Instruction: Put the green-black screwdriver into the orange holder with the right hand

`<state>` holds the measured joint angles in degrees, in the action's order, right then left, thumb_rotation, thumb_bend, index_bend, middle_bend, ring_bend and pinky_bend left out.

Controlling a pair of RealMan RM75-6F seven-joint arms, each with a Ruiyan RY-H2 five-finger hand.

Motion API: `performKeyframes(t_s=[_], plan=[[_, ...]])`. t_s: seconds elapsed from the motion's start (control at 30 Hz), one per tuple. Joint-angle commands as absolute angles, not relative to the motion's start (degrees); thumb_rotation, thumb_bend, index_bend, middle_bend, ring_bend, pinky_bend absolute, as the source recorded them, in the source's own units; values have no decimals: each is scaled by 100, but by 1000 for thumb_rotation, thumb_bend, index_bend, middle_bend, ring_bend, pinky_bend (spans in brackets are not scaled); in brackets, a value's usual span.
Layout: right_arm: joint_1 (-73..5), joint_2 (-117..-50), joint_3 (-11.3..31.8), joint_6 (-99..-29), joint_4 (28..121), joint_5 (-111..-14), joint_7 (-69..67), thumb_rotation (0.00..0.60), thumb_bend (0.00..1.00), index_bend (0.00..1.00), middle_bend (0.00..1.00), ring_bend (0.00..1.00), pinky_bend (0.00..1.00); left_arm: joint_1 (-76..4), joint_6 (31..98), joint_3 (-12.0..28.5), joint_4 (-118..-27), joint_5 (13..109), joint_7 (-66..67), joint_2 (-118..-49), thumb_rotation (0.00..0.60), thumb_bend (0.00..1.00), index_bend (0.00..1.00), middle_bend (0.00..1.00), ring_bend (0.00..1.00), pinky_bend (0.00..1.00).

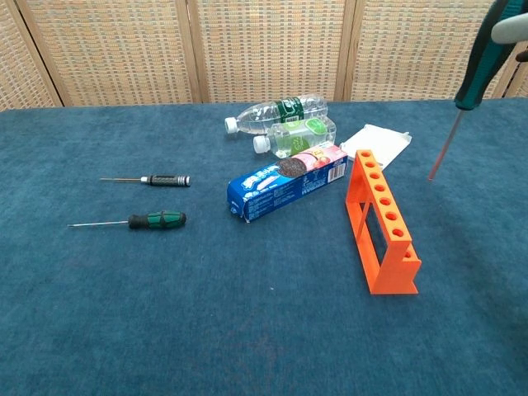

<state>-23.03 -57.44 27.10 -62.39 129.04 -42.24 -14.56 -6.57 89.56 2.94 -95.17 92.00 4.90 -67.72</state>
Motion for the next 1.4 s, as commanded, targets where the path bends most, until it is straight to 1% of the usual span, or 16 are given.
performKeyframes(t_s=[0.03, 0.37, 0.83, 1.4], plan=[[-2461, -5682, 2799, -6326, 13054, -4002, -1329, 600, 198, 665, 0, 0, 0, -656, 8939, 288, -9525, 9182, 497, -6765, 600, 0, 0, 0, 0, 0], [-2816, -5723, 2884, -6516, 13301, -3626, -1101, 600, 198, 667, 0, 0, 0, -661, 8888, 274, -9548, 9141, 522, -6741, 600, 0, 0, 0, 0, 0], [-3102, -6101, 2681, -6642, 13217, -3470, -953, 600, 198, 667, 0, 0, 0, -665, 8845, 266, -9548, 9098, 499, -6725, 600, 0, 0, 0, 0, 0], [-3318, -6335, 2606, -6657, 13091, -3360, -882, 600, 198, 667, 0, 0, 0, -659, 8844, 254, -9544, 9094, 473, -6717, 600, 0, 0, 0, 0, 0]])
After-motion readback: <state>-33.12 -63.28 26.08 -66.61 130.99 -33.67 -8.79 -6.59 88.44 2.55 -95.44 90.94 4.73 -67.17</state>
